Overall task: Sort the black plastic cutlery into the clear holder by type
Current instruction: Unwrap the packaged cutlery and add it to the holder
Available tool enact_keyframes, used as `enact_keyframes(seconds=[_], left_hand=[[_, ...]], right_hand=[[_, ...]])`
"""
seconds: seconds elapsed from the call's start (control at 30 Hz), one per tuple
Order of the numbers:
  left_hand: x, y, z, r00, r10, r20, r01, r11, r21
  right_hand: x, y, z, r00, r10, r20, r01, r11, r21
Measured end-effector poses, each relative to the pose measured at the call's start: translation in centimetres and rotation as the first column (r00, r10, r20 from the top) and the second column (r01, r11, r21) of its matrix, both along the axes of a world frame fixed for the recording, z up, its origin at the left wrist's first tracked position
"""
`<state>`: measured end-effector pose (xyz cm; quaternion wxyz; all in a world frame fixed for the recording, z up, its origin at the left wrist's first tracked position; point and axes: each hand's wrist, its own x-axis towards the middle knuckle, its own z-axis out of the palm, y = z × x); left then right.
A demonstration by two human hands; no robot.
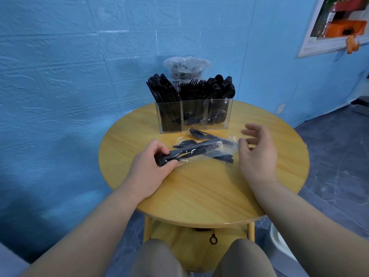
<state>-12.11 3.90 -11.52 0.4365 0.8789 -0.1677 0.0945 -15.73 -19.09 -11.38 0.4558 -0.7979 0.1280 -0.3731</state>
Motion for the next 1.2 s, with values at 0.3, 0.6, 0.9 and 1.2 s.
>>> enact_keyframes(seconds=[0.3, 0.6, 0.9, 1.2], left_hand=[[-0.2, 0.1, 0.1, 1.0, 0.01, -0.002, -0.01, 1.0, -0.009], [0.0, -0.1, 0.1, 0.991, -0.131, -0.025, 0.132, 0.991, 0.03], [0.0, -0.1, 0.2, 0.997, -0.026, -0.077, 0.012, 0.984, -0.179], [0.4, 0.1, 0.0, 0.988, 0.044, -0.146, -0.086, 0.953, -0.292]], right_hand=[[-0.2, 1.1, 0.0, 0.979, 0.163, -0.122, -0.185, 0.963, -0.198], [0.0, 0.2, 0.4, 0.909, 0.384, -0.162, -0.353, 0.916, 0.193], [0.0, 0.0, 0.5, 0.873, 0.447, -0.194, -0.4, 0.885, 0.238], [-0.2, -1.0, 0.8, 0.883, 0.446, -0.143, -0.37, 0.852, 0.371]])
